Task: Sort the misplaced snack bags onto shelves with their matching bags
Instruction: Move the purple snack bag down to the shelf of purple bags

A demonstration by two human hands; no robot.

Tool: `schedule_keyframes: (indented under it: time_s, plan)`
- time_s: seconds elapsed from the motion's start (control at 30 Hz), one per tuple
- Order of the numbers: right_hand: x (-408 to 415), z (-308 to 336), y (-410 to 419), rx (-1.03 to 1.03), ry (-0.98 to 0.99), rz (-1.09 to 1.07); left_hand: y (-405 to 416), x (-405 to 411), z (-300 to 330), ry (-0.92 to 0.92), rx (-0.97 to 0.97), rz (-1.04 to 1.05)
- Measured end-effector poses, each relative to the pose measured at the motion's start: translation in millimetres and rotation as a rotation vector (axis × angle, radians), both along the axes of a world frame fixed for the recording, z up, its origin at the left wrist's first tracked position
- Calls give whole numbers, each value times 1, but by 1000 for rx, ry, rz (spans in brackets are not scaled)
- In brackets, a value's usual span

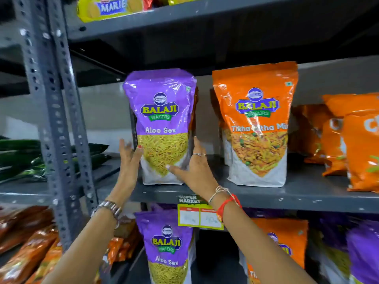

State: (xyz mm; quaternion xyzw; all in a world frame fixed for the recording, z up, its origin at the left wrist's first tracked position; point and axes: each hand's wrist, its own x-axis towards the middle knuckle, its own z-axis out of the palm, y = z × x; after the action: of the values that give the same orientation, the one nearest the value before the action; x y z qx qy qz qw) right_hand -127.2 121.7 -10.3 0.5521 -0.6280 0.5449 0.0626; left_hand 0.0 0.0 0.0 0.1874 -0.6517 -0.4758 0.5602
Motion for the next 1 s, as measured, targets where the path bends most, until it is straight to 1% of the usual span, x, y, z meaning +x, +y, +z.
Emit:
schedule_keyframes:
  time_s: [0.07, 0.1, 0.13, 0.2, 0.43, 0.63, 0.77, 0.87, 1.0]
  plan:
    - [0, 6, -12, 8, -77, 61, -10, -4, 6, 16, 207, -130]
    - [-1, 8, -15, 39, -120, 66, -18, -5, 5, 23, 265, -191]
    - [-3, 11, -17, 69, -143, 69, -23, -7, 5, 44, 278, -227]
    - [-3, 12, -18, 100, -157, 78, -22, -11, 4, 48, 263, -224]
    - [-2, 15, -10, 108, -161, 121, -5, -10, 2, 66, 153, -266]
    - [17, 11, 22, 87, -162, 188, 39, 25, 3, 110, 136, -240]
    - [41, 6, 51, 57, -157, 217, 75, 57, -2, 79, 66, -235]
    - [55, -9, 76, 54, -155, 245, 105, 81, -18, 65, 43, -216]
    - [66, -51, 105, 115, -153, 283, 130, 109, -62, 1, -8, -245]
